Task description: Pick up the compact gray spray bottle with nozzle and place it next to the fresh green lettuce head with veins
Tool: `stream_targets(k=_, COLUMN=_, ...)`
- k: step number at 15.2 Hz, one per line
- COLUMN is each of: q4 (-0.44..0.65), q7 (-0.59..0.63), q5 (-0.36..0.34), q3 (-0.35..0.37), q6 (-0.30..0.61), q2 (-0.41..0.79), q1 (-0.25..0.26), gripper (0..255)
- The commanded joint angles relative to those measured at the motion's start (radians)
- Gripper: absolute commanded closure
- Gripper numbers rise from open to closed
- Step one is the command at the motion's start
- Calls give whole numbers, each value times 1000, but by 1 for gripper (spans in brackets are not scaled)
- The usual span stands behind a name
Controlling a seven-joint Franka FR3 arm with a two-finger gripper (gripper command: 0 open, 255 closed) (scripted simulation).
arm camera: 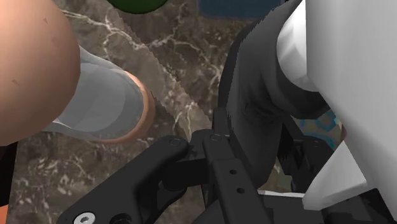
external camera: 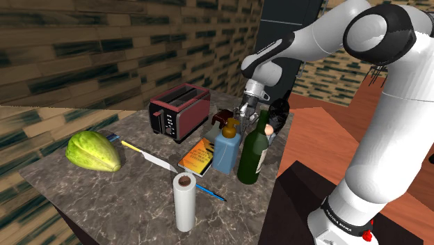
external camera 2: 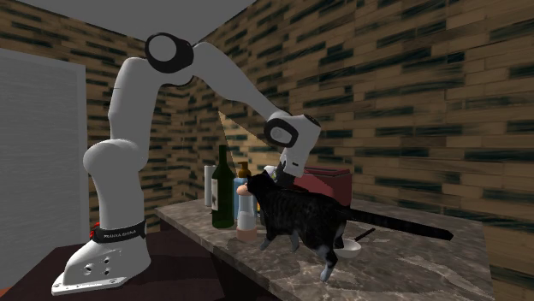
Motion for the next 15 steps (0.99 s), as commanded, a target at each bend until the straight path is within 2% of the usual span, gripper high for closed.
stream_targets(k=1, q4=-3, q7=0, q5=0, q3=2, q6=0, q2=5, q1=1, gripper=255)
stream_targets(k=6, q4=-6, q7=4, q5=1, q3=3, q6=1, q2=1, q1=4, gripper=255)
stream_targets(k=15, q4=30, q7=54, q5=-25, q3=-2, q6=-94, q2=-69, q1=3, gripper=255)
